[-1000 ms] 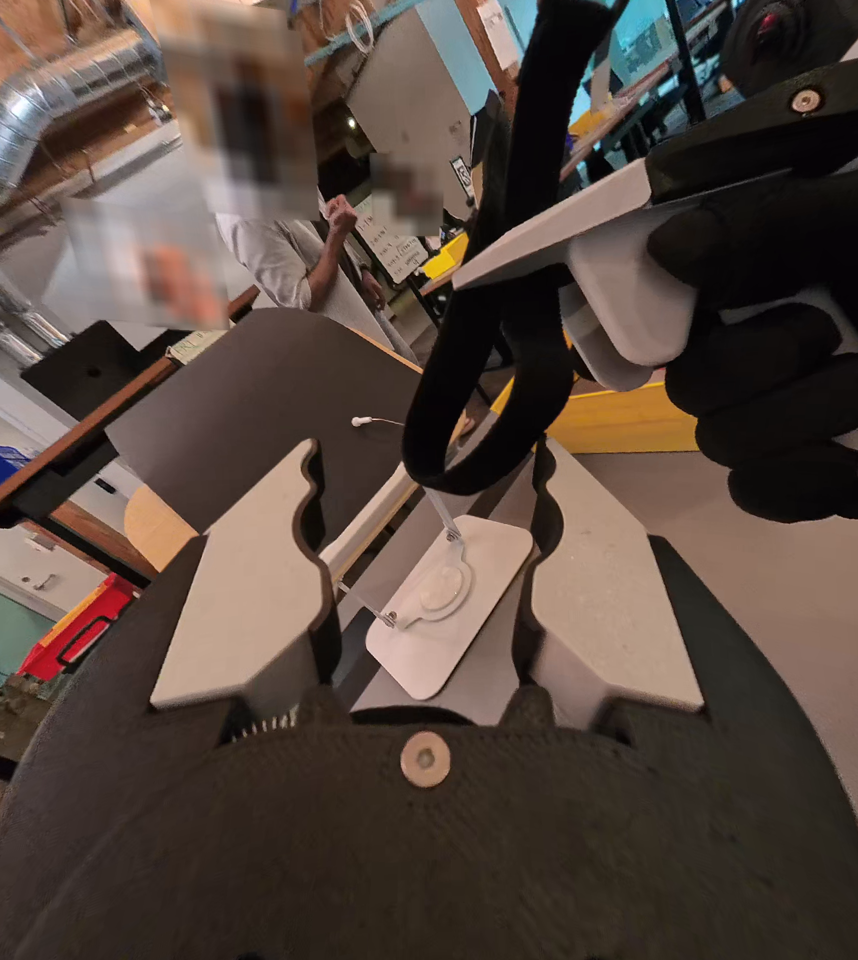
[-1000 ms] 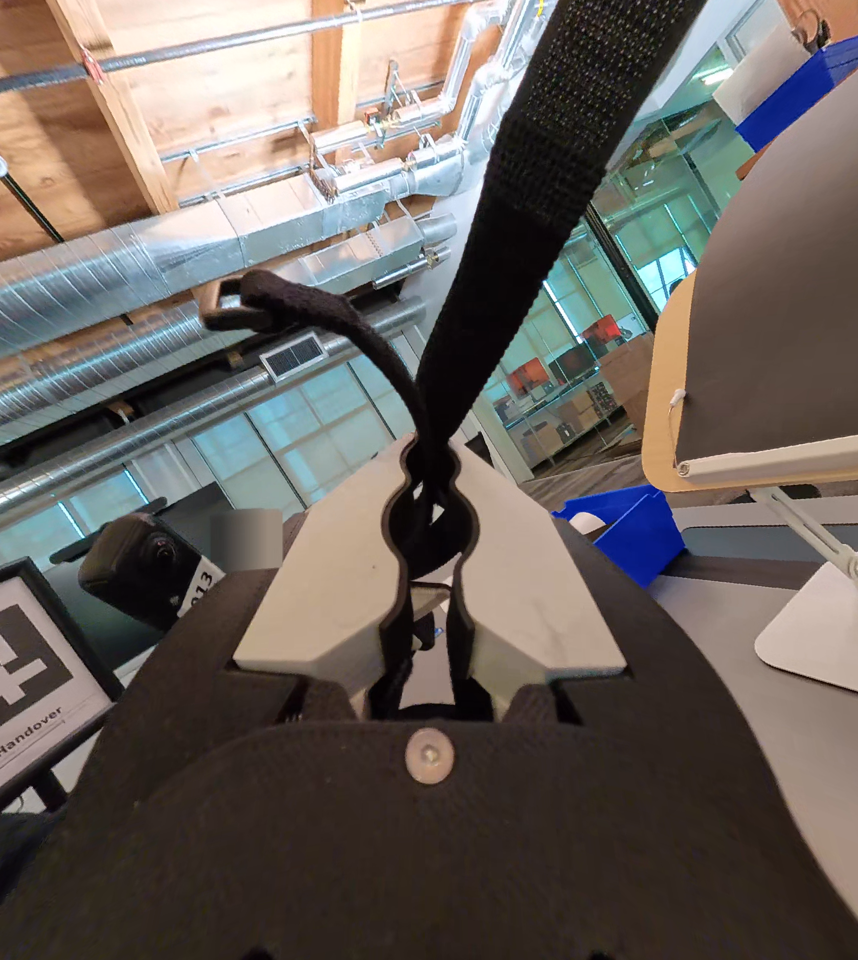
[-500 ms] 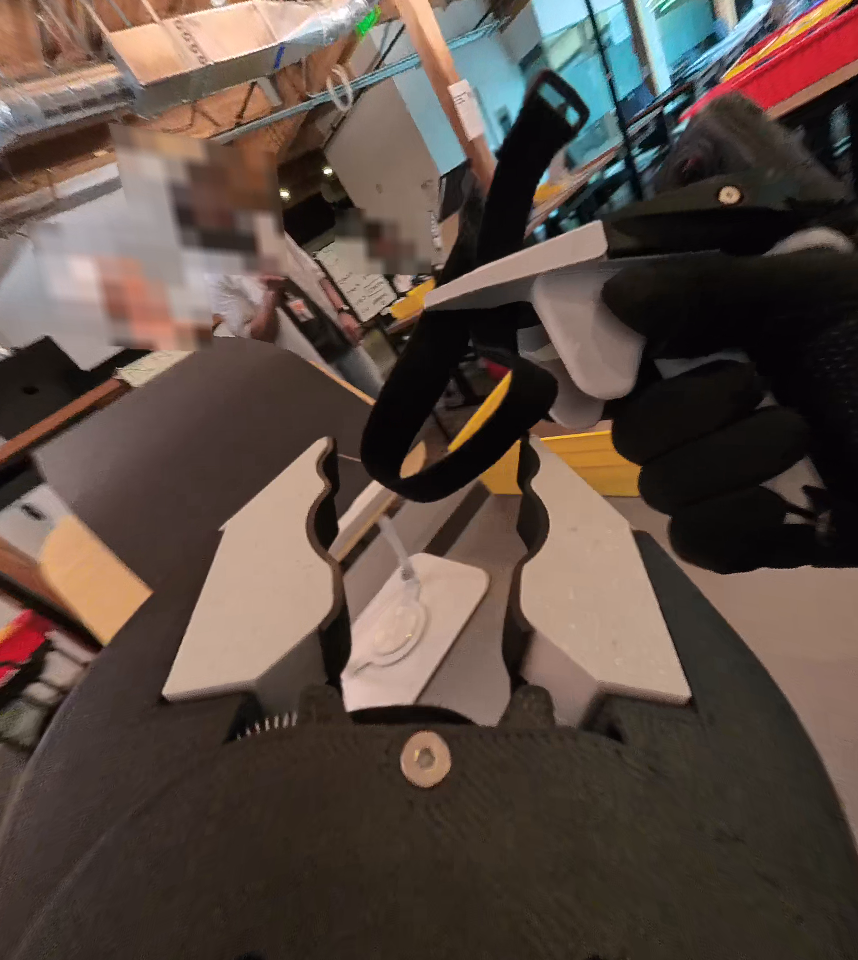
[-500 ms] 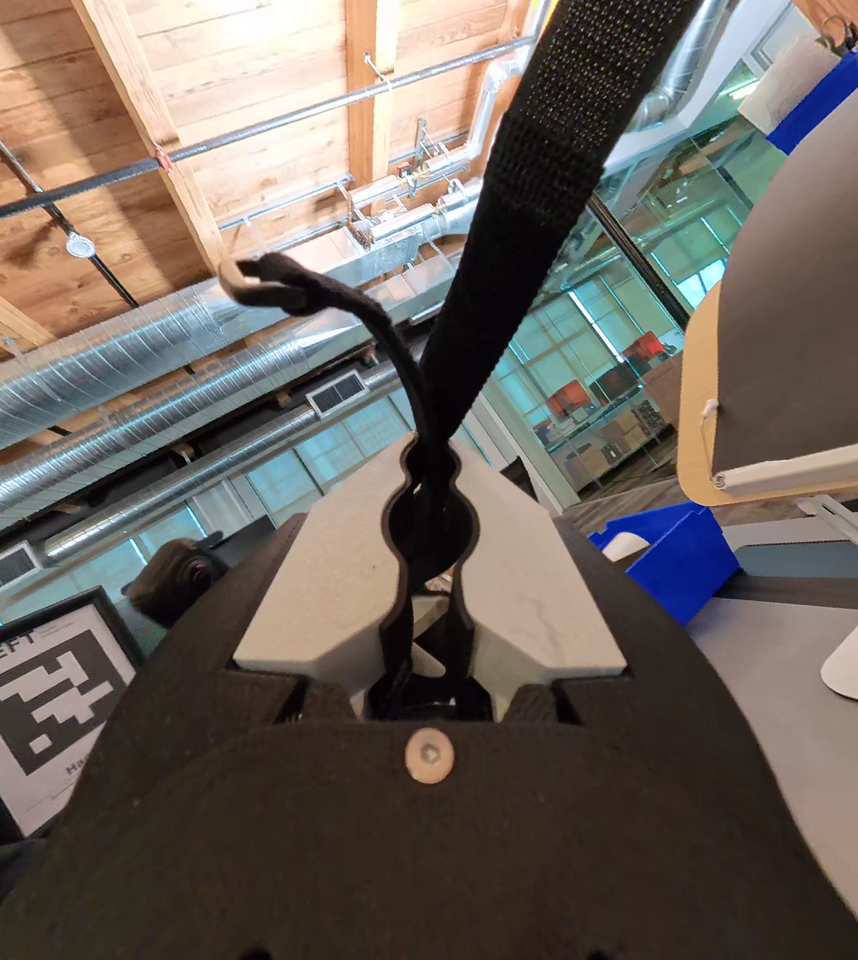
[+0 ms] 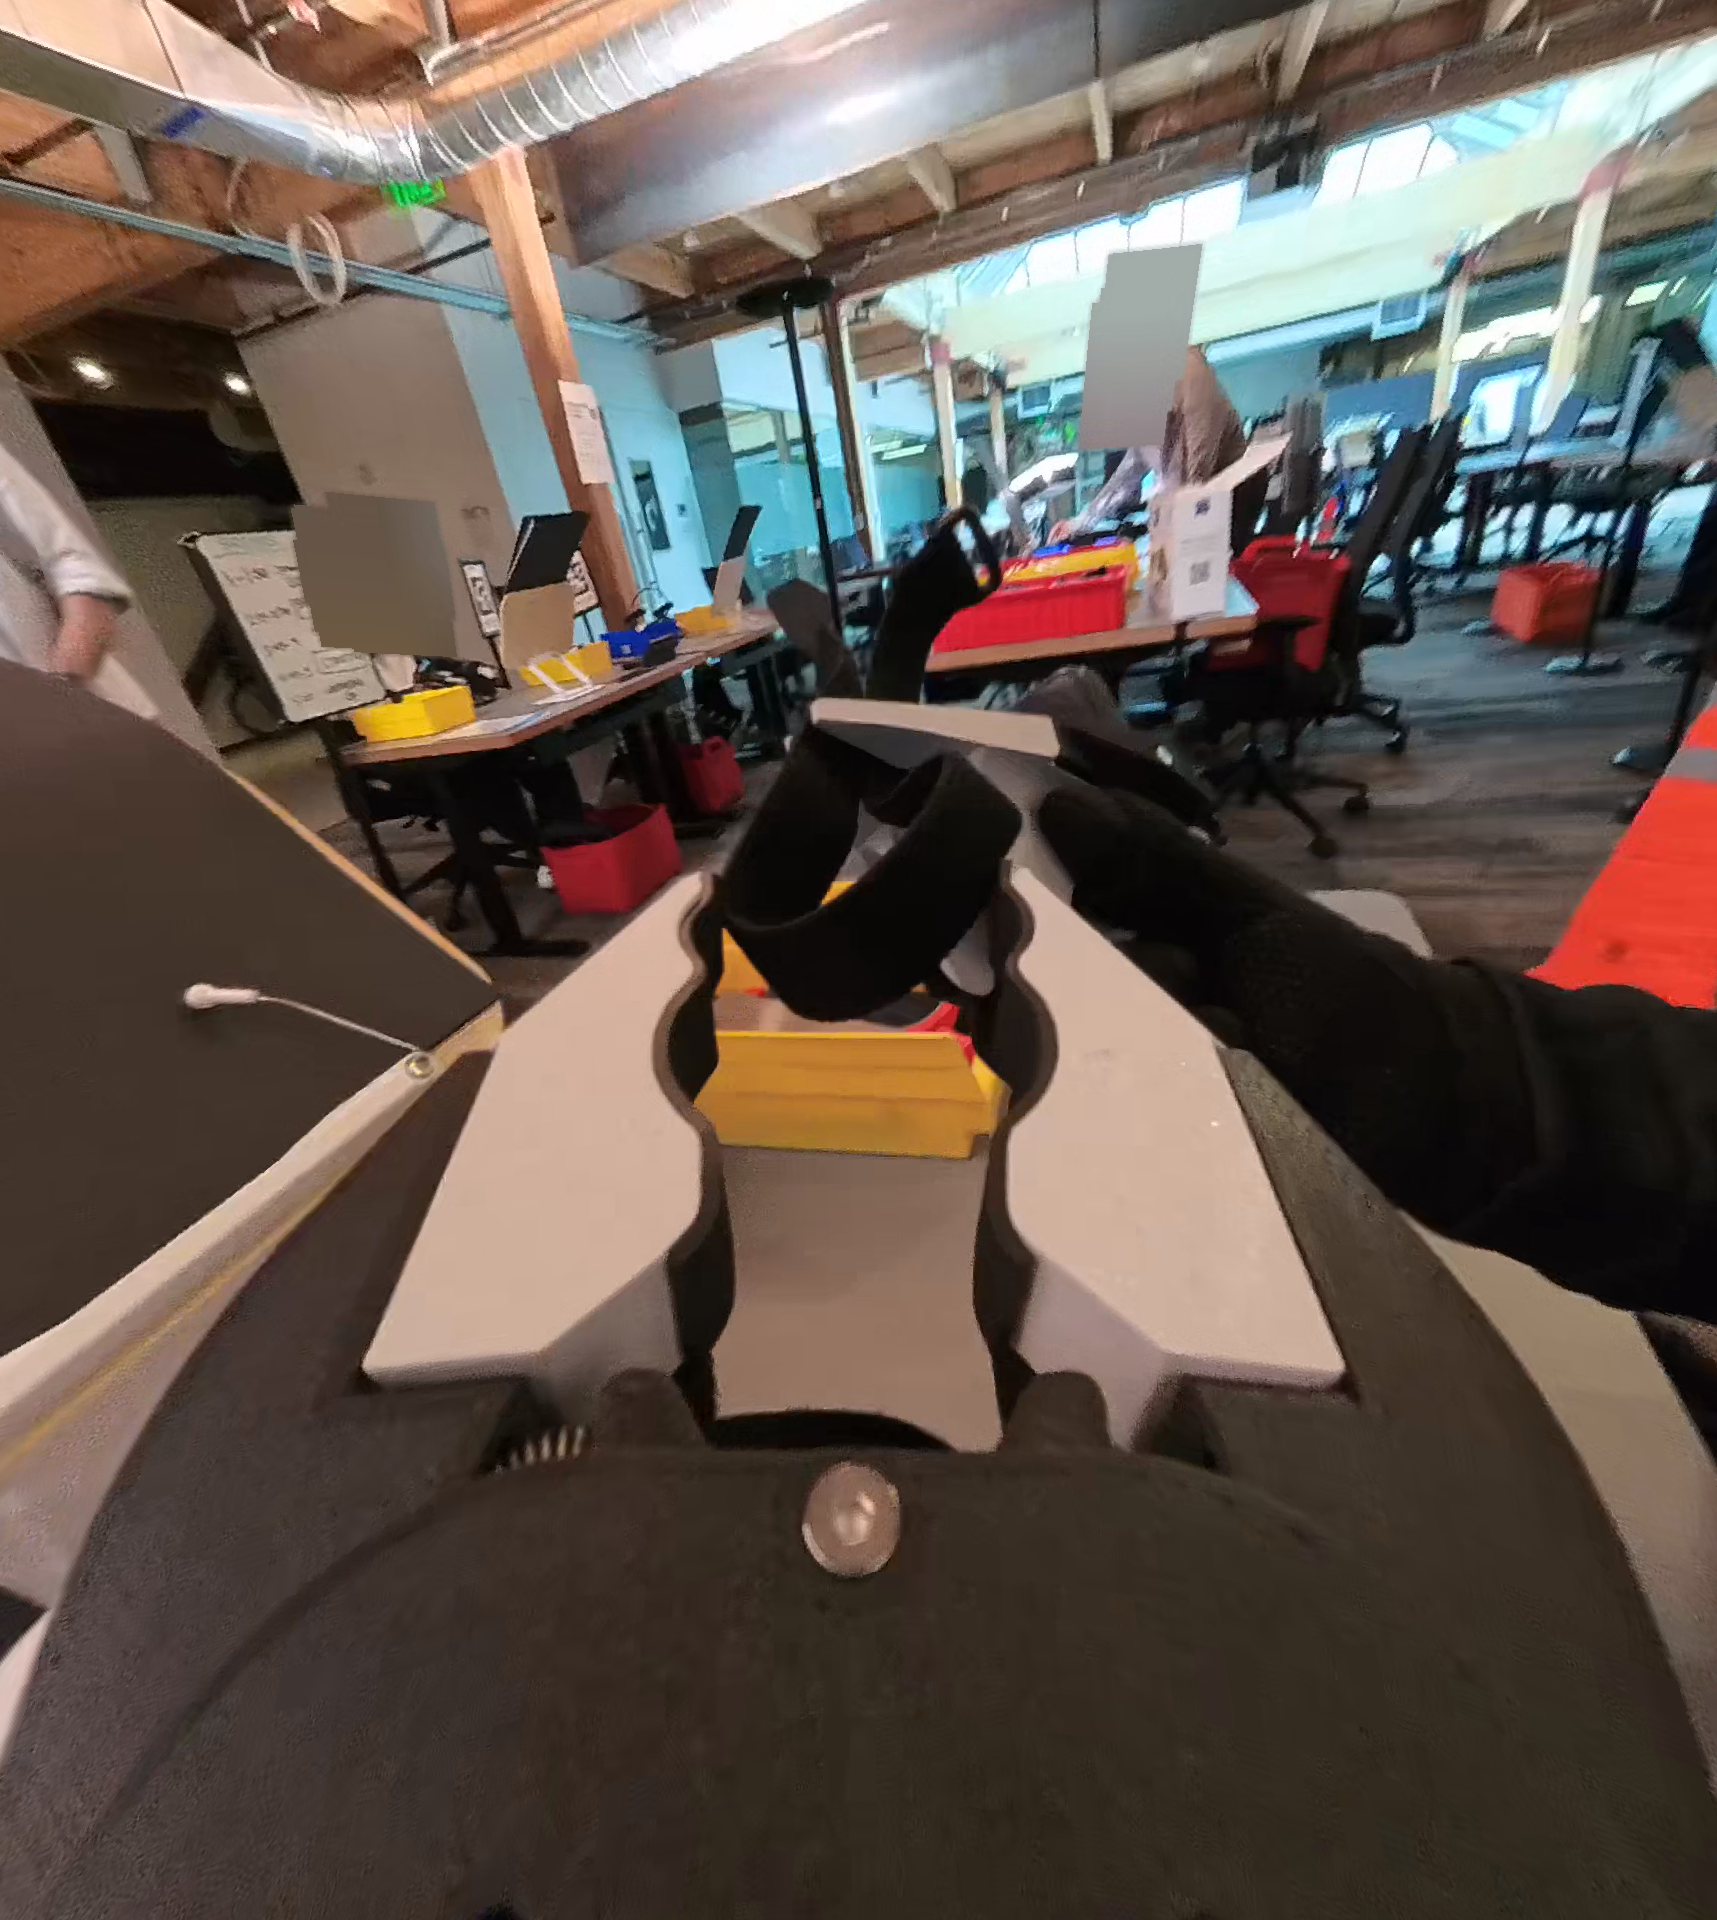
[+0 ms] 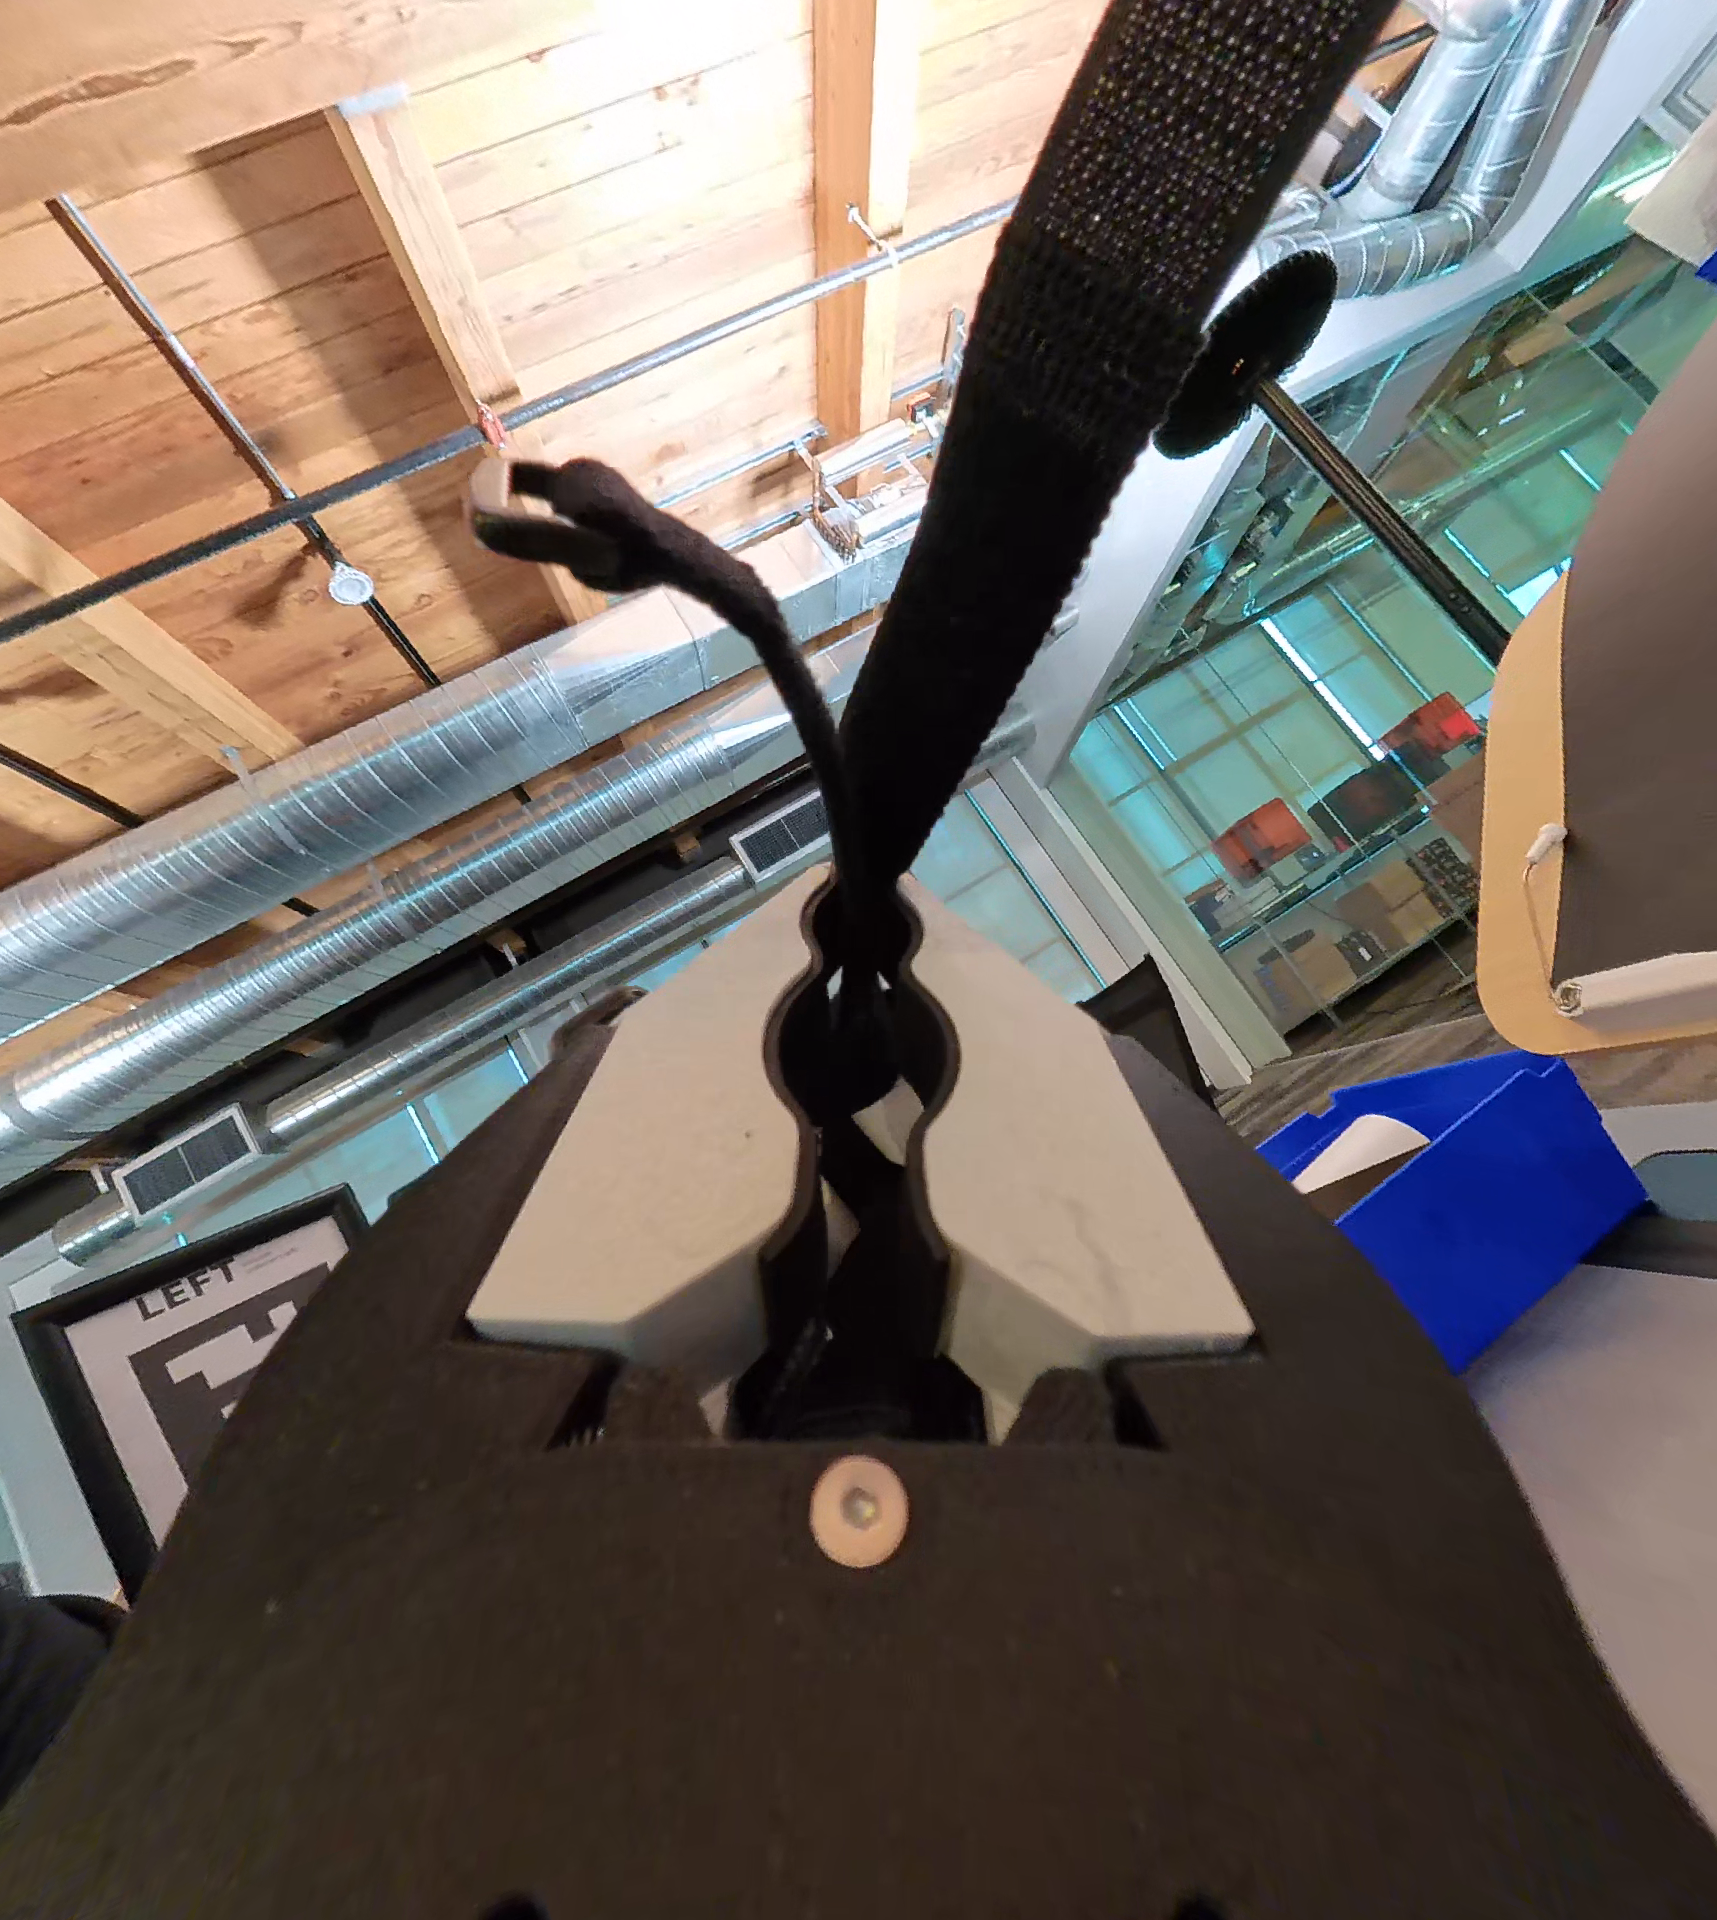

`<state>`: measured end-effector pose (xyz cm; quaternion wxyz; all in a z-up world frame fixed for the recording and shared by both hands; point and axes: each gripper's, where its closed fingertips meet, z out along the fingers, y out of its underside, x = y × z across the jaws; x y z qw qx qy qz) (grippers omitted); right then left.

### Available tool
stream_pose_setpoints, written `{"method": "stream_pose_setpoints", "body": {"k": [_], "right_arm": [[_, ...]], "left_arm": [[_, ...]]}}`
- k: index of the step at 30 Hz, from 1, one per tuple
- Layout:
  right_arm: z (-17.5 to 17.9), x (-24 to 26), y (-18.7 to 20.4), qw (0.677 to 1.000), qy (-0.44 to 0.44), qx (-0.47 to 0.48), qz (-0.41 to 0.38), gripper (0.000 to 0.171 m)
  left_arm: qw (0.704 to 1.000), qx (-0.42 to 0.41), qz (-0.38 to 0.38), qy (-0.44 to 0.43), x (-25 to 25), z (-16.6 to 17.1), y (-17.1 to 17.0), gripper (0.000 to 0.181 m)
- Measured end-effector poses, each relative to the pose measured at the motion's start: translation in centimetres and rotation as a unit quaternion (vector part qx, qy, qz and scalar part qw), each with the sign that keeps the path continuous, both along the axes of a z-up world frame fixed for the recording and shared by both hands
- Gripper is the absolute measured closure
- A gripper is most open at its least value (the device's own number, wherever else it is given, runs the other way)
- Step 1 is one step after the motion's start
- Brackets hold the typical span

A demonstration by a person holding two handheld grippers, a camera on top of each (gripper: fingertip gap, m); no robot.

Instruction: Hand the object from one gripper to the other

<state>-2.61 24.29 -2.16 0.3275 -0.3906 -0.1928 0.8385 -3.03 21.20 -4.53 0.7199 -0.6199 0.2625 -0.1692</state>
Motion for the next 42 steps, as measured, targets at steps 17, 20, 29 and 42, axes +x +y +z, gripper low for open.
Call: {"method": "stream_pose_setpoints", "body": {"k": [17, 20, 29, 42], "right_arm": [[-1.8, -1.3, 0.9, 0.997, -0.071, 0.004, -0.03, 0.124], [-3.3, -1.3, 2.5, 0.988, -0.127, 0.027, -0.085, 0.098], [-2.2, 3.1, 5.5, 0.819, -0.256, 0.335, -0.389, 0.099], [-7.2, -7.0, -2.0, 0.761, -0.362, 0.459, -0.282, 0.087]], "left_arm": [[0.994, -0.073, -0.018, -0.077, -1.3, 0.5, 0.5, 0.168], [0.989, -0.125, 0.012, -0.076, -3.0, -0.3, 1.3, 0.169], [0.959, -0.277, 0.054, -0.029, -6.0, -0.5, 2.4, 0.17], [0.944, -0.326, 0.045, -0.005, -2.6, -0.9, 3.3, 0.181]]}}
